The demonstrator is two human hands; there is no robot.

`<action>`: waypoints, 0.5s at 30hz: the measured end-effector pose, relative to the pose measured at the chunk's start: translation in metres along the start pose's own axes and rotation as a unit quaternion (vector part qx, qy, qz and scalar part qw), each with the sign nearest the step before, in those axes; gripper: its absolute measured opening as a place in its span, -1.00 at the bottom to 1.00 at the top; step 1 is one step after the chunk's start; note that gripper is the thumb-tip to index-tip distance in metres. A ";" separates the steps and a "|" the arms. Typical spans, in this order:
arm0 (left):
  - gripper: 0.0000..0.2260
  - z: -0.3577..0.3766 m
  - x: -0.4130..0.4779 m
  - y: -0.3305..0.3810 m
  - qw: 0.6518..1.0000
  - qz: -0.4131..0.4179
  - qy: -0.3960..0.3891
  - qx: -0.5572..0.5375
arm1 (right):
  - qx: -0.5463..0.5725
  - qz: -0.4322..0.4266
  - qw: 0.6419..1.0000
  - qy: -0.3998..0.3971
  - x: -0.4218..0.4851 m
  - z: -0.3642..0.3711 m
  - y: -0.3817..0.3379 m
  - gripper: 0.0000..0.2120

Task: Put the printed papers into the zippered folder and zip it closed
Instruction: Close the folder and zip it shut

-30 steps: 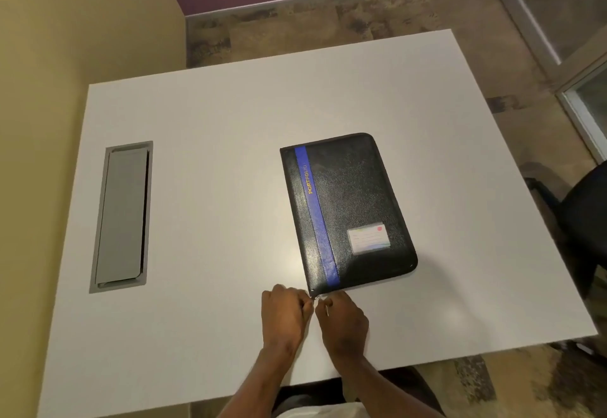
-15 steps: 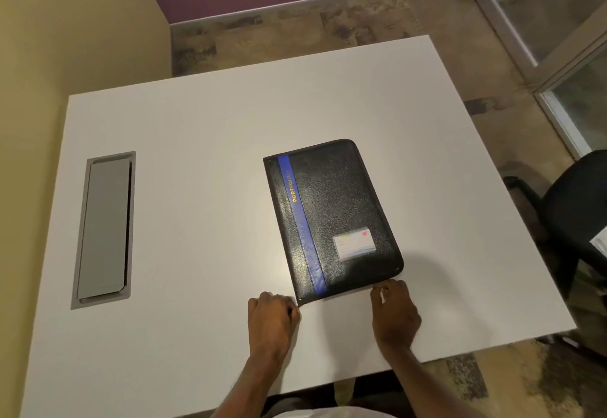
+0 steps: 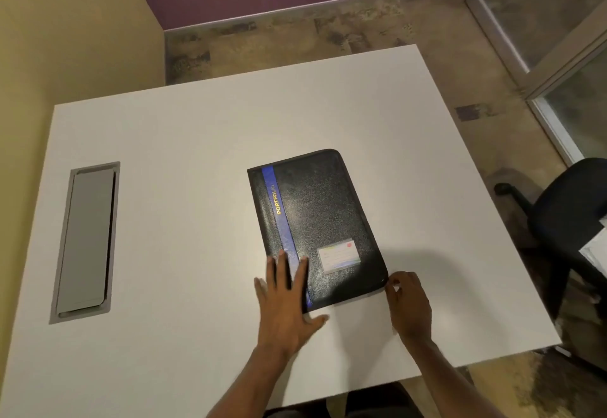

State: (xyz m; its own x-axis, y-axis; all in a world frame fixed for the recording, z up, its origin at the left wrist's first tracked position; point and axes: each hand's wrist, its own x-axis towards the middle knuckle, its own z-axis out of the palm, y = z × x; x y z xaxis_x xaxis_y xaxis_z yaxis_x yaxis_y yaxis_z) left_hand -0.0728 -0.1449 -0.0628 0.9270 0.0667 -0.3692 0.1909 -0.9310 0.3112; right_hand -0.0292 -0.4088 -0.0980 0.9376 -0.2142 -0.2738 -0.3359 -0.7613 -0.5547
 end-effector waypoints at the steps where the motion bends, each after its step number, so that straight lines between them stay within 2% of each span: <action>1: 0.15 0.002 0.011 0.010 1.000 0.012 -0.023 0.016 | -0.002 -0.006 1.000 -0.011 0.002 -0.002 0.001 -0.89; 4: 0.21 0.002 0.043 0.034 0.997 0.014 -0.061 0.033 | -0.010 -0.033 0.998 -0.042 0.008 -0.008 0.007 -0.89; 10: 0.29 -0.029 0.127 0.056 0.993 -0.045 -0.106 0.003 | -0.008 -0.070 0.994 -0.087 0.023 -0.016 0.015 -0.90; 15: 0.27 -0.040 0.151 0.058 0.984 -0.060 -0.161 0.038 | 0.038 -0.055 0.996 -0.060 0.037 -0.019 0.017 -0.87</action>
State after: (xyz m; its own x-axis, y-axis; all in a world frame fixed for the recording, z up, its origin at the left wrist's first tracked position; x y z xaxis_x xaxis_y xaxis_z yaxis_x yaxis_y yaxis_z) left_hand 0.0915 -0.1744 -0.0651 0.7470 0.0713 -0.6610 0.2561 -0.9484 0.1872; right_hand 0.0020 -0.4414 -0.1022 0.9534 -0.0540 -0.2967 -0.2413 -0.7268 -0.6431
